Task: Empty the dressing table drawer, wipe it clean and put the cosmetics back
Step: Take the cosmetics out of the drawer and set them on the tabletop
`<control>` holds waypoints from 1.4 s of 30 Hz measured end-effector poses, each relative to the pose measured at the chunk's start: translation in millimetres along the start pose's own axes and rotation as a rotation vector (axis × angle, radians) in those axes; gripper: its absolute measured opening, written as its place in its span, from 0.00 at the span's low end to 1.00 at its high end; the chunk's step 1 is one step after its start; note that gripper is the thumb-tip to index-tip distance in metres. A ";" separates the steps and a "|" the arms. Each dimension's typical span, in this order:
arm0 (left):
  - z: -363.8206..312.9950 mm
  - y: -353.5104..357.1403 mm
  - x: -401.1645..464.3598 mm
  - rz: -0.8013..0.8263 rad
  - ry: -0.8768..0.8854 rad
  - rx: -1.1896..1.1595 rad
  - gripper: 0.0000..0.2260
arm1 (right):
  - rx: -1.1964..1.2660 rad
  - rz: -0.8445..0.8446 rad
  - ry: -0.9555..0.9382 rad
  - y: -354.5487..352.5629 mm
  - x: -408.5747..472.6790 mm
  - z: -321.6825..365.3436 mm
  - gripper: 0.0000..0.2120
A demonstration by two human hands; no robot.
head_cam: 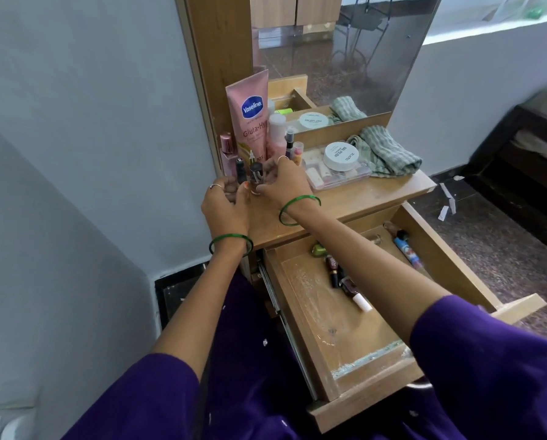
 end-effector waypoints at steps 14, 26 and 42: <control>-12.0 -6.2 -55.7 -0.008 0.235 0.078 0.14 | 0.154 0.057 0.111 -88.9 -58.5 -75.5 0.09; -28.9 51.4 -107.4 0.564 0.588 0.312 0.06 | -0.418 0.187 0.301 -131.0 -117.5 -155.4 0.07; -20.6 94.2 -128.3 1.151 0.721 1.058 0.15 | -0.631 0.262 0.380 -90.0 -111.0 -152.2 0.26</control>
Point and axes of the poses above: each hand's wrist, its own x-axis towards the middle knuckle, its own y-axis out of the palm, z = x × y, the point moved 2 cm from there along x, towards the middle knuckle, and after that the axes turned 7 degrees about x, right-handed, at the moved point
